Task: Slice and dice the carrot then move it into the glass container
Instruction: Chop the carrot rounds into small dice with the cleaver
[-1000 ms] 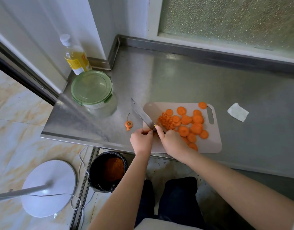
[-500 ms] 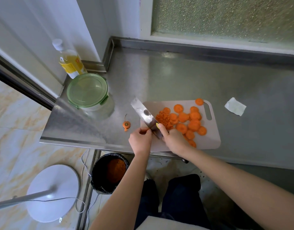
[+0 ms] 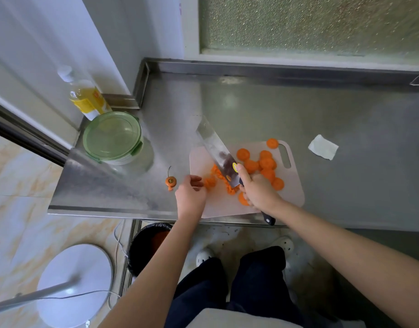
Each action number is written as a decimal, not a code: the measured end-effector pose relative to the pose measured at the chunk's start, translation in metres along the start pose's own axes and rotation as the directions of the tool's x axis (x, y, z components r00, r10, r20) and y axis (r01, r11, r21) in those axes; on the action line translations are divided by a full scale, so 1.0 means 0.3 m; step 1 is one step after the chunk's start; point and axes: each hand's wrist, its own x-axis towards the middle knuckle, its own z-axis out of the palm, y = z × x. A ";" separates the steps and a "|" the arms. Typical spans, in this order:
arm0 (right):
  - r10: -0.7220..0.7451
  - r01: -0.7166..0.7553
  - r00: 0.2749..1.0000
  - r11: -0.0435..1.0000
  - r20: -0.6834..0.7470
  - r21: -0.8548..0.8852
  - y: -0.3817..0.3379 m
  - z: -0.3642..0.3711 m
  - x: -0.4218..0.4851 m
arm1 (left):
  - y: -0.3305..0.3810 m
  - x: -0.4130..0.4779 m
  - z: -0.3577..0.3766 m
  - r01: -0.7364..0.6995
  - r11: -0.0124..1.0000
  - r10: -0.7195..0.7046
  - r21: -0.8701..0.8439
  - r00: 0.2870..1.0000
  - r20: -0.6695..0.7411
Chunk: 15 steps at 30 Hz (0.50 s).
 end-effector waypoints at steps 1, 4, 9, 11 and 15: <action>-0.003 0.003 1.000 1.000 0.003 0.004 0.001 -0.004 -0.003 | -0.002 0.010 -0.008 -0.095 0.992 0.094 0.086 0.995 0.014; -0.014 0.014 1.000 1.000 0.012 0.024 0.002 -0.016 -0.006 | -0.008 0.061 -0.032 -0.438 0.814 0.379 0.382 0.898 0.224; -0.041 0.040 0.999 0.999 0.029 0.010 0.018 -0.025 -0.008 | -0.006 0.127 -0.037 -0.660 0.558 0.353 0.503 0.738 0.576; -0.031 0.032 0.999 0.999 0.025 -0.018 0.024 -0.026 -0.005 | -0.004 0.133 -0.034 -0.652 0.566 0.330 0.504 0.740 0.586; -0.029 0.029 0.999 1.000 0.014 -0.004 0.027 -0.026 -0.002 | -0.003 0.117 -0.024 -0.613 0.599 0.339 0.515 0.777 0.531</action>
